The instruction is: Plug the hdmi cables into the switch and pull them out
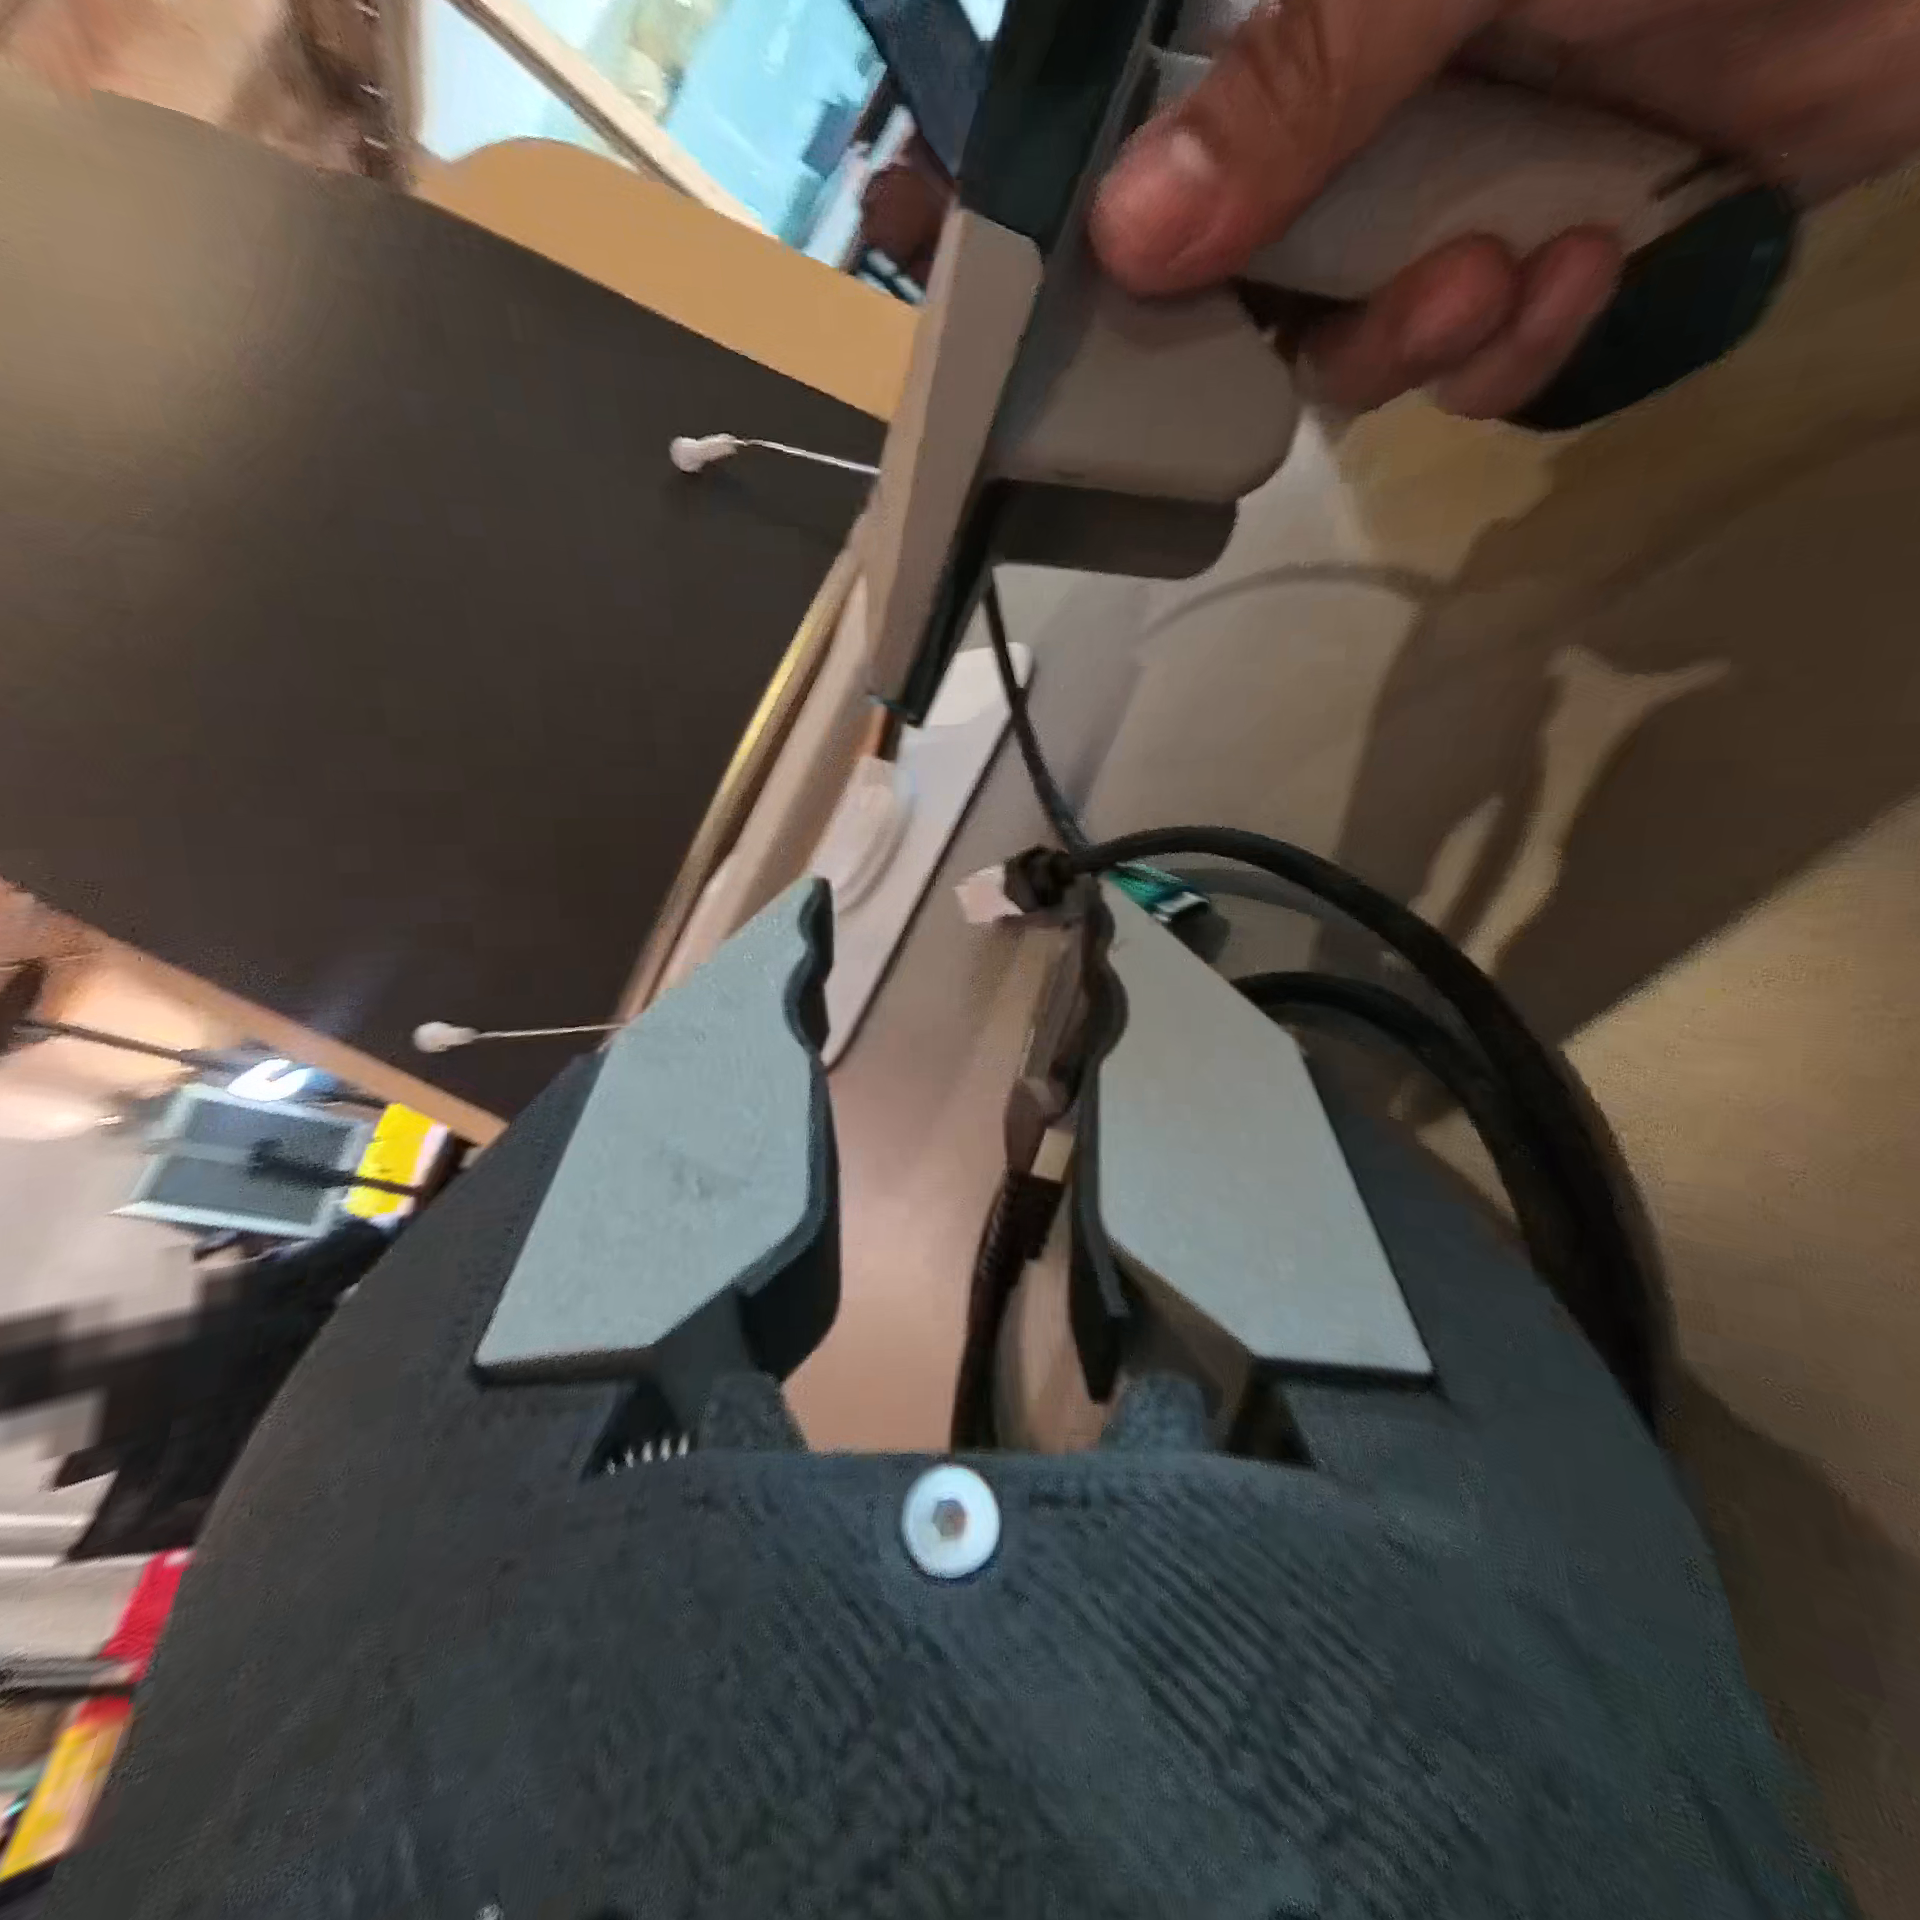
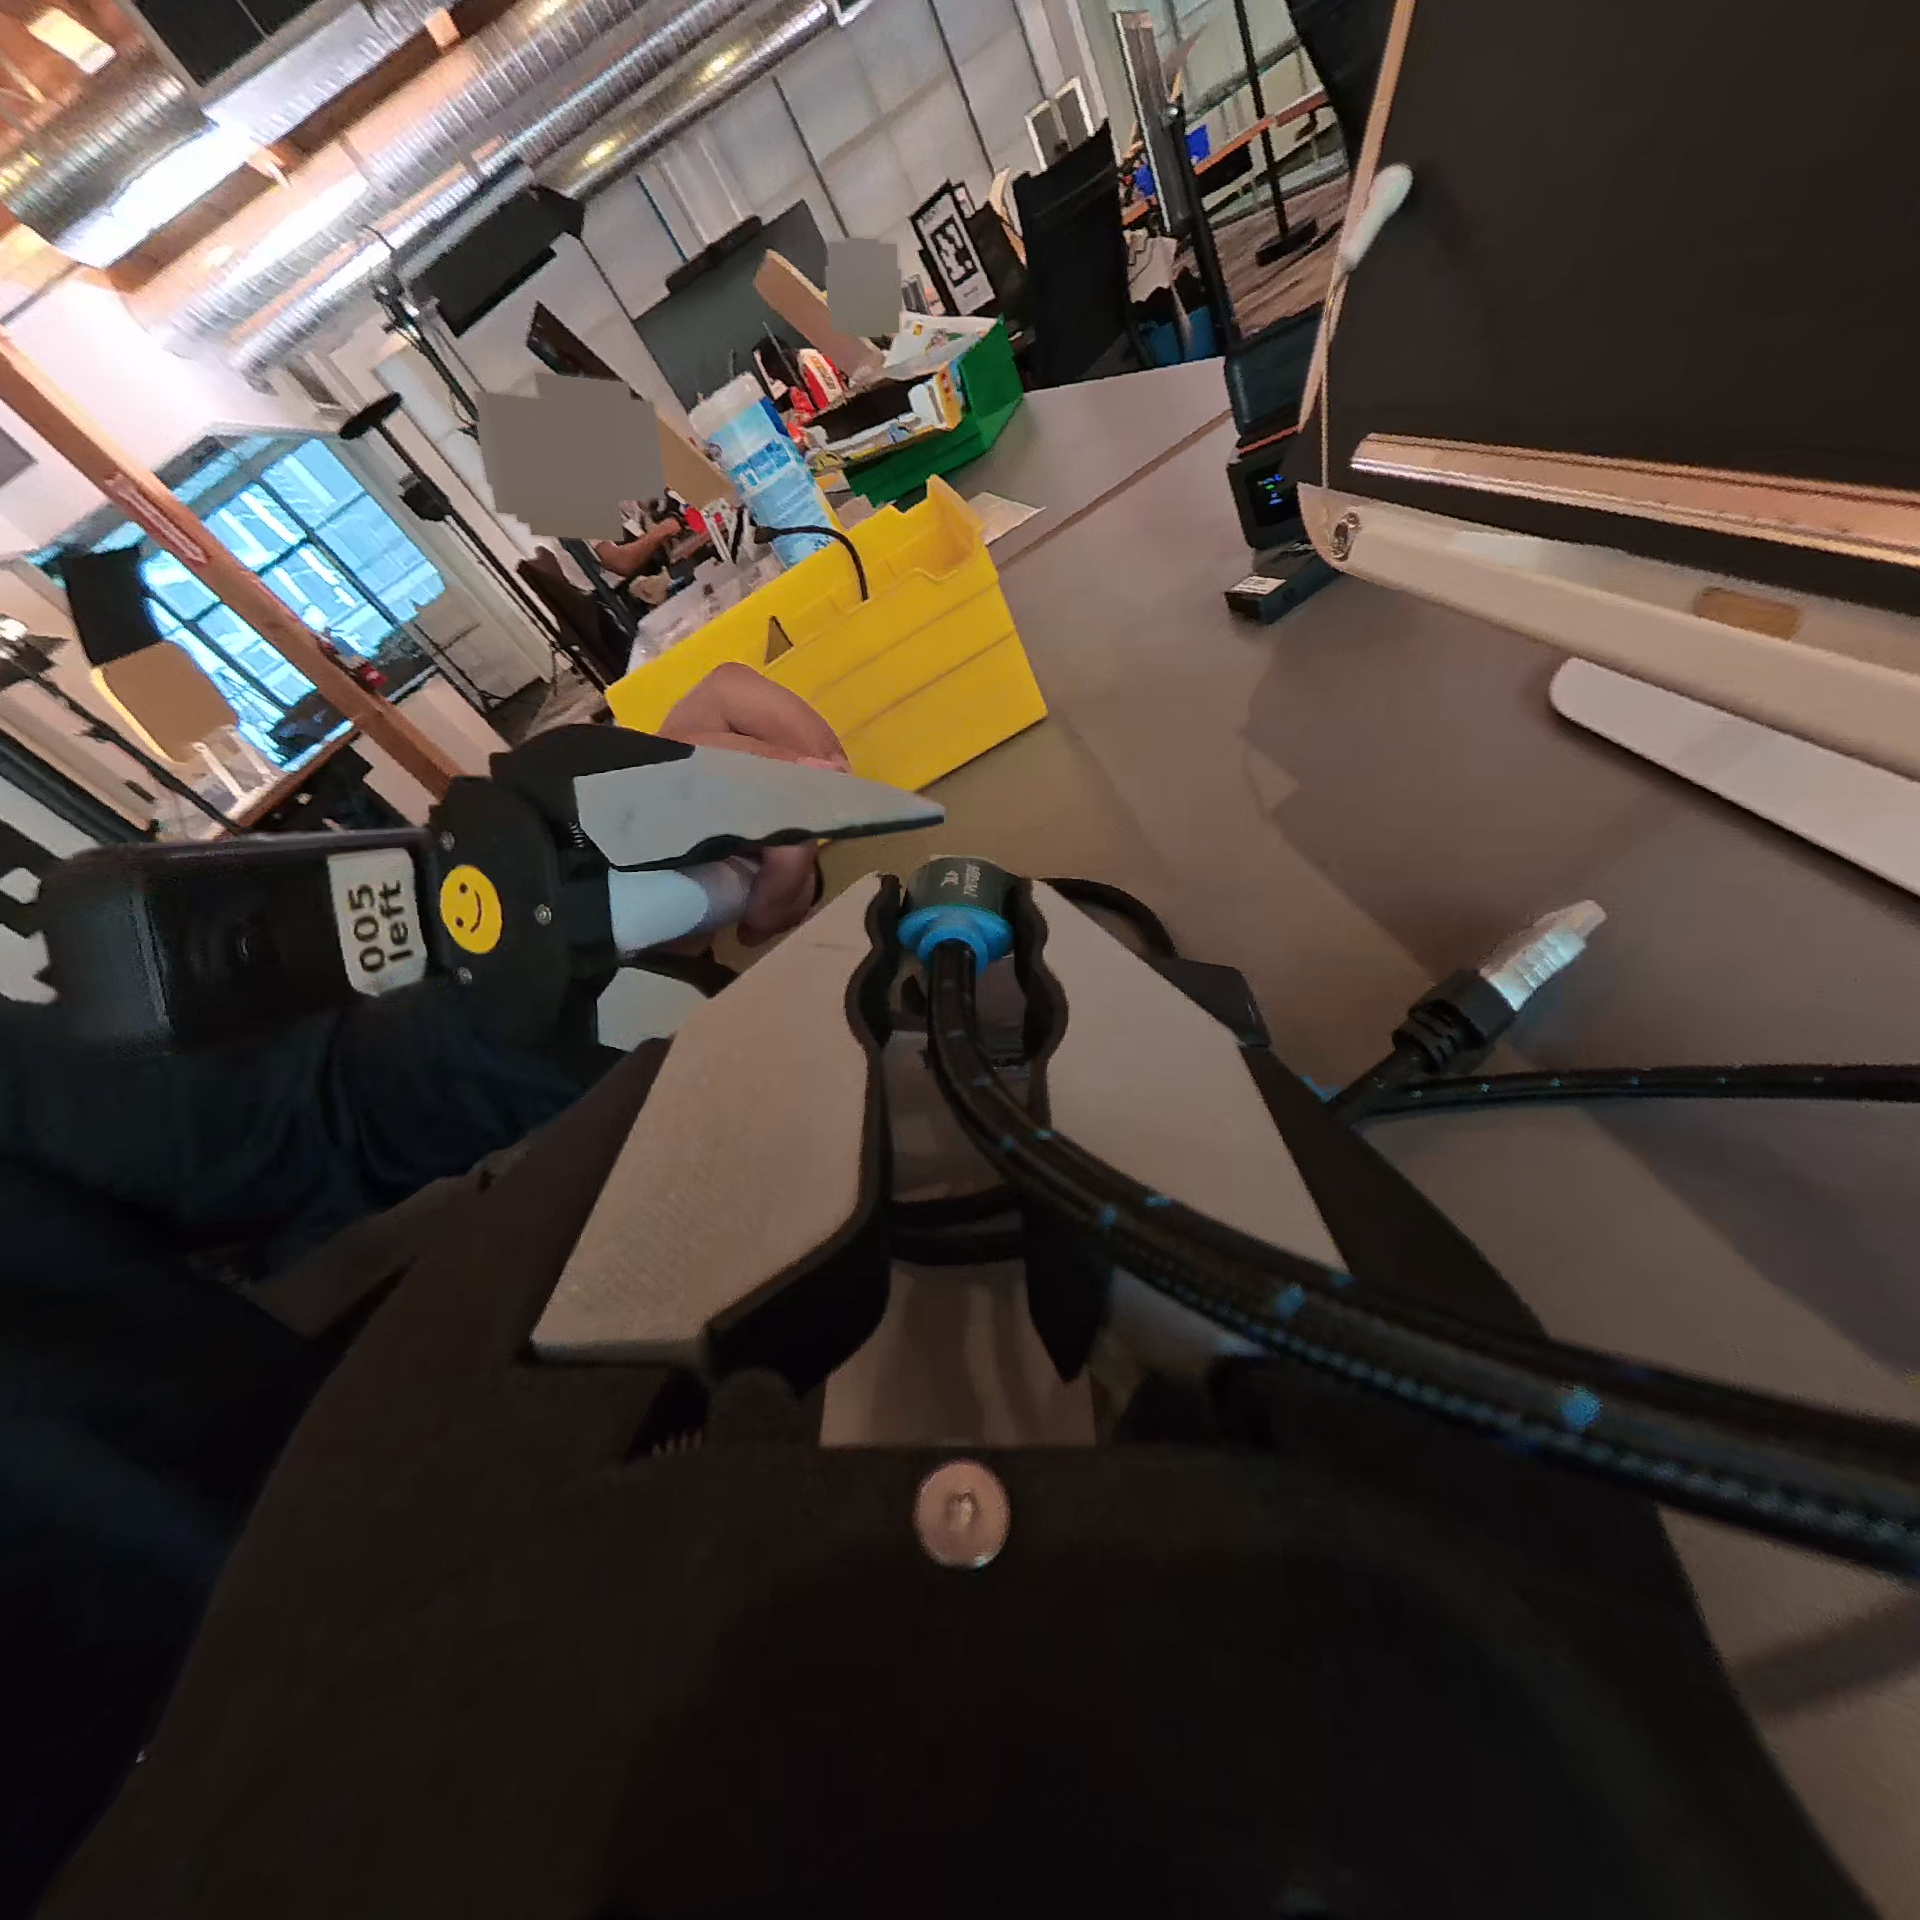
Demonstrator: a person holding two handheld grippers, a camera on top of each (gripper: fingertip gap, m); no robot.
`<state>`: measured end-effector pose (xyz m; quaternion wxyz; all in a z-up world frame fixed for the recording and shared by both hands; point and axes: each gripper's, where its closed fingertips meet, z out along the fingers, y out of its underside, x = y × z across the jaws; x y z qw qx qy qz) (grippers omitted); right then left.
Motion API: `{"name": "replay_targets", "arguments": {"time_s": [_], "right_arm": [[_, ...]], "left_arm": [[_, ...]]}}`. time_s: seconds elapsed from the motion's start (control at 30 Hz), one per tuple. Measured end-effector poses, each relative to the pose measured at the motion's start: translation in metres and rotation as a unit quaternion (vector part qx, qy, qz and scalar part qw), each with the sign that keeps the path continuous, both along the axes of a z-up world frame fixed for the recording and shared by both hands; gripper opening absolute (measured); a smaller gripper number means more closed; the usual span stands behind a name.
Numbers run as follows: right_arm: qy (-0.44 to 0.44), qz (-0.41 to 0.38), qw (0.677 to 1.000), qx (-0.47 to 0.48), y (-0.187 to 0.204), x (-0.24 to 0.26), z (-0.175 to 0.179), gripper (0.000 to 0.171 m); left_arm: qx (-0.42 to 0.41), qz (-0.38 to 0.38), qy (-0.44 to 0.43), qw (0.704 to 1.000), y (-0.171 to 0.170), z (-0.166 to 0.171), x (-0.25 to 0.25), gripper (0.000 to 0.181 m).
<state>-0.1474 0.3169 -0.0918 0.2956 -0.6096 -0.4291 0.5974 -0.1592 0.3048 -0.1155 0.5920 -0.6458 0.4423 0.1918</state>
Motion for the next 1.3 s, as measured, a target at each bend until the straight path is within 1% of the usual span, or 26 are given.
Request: {"name": "replay_targets", "arguments": {"time_s": [0.13, 0.2, 0.33, 0.4, 0.5, 0.57, 0.63, 0.67, 0.73, 0.77, 0.83, 0.97, 1.07, 1.2, 1.3], "right_arm": [[-0.014, -0.008, 1.000, 0.015, 0.002, 0.002, -0.002, 0.020], [-0.016, -0.009, 1.000, 0.013, 0.003, 0.002, -0.003, 0.020], [-0.011, -0.008, 1.000, 0.006, 0.004, 0.004, -0.002, 0.020], [-0.008, -0.007, 1.000, 0.004, 0.004, 0.004, 0.000, 0.020], [-0.014, -0.003, 1.000, 0.008, 0.001, 0.003, -0.001, 0.019], [-0.026, -0.001, 1.000, 0.015, -0.001, 0.000, -0.006, 0.020], [-0.040, 0.003, 0.999, 0.025, -0.004, -0.003, -0.011, 0.020], [-0.046, 0.004, 0.998, 0.031, -0.004, -0.004, -0.013, 0.020], [-0.051, 0.007, 0.998, 0.044, -0.006, -0.004, -0.014, 0.020], [-0.049, 0.009, 0.998, 0.047, -0.006, -0.003, -0.013, 0.019], [-0.038, 0.016, 0.998, 0.045, -0.007, 0.000, -0.008, 0.019], [-0.027, 0.039, 0.998, 0.048, -0.013, 0.004, -0.002, 0.019], [-0.030, 0.051, 0.996, 0.065, -0.020, 0.002, -0.002, 0.019], [-0.023, 0.057, 0.995, 0.077, -0.025, -0.001, 0.000, 0.019], [-0.010, 0.062, 0.994, 0.087, -0.028, 0.000, 0.005, 0.019]], "left_arm": [[-0.036, -0.016, 0.023, 0.999, -0.002, -0.017, 0.000, 0.047], [-0.046, -0.025, 0.020, 0.998, -0.005, -0.019, 0.001, 0.047], [-0.077, -0.051, 0.012, 0.996, -0.015, -0.020, 0.003, 0.053], [-0.080, -0.052, 0.027, 0.995, -0.015, -0.024, 0.003, 0.054], [-0.072, -0.025, 0.087, 0.993, -0.005, -0.043, -0.001, 0.051], [-0.046, -0.014, 0.113, 0.992, 0.005, -0.050, 0.000, 0.044], [-0.001, 0.003, 0.129, 0.992, 0.016, -0.047, 0.001, 0.026], [0.011, 0.010, 0.140, 0.990, 0.020, -0.047, 0.001, 0.020], [0.004, 0.028, 0.159, 0.987, 0.028, -0.051, -0.003, 0.018], [-0.003, 0.036, 0.157, 0.987, 0.031, -0.050, -0.006, 0.018], [-0.009, 0.035, 0.115, 0.993, 0.030, -0.041, -0.010, 0.018], [0.046, 0.037, 0.077, 0.995, 0.021, -0.008, -0.021, 0.018], [0.055, 0.019, 0.045, 0.997, 0.014, 0.001, -0.019, 0.018], [0.073, -0.009, 0.036, 0.997, 0.008, 0.009, -0.011, 0.018], [0.093, -0.040, 0.047, 0.994, 0.000, 0.014, 0.000, 0.017]]}}
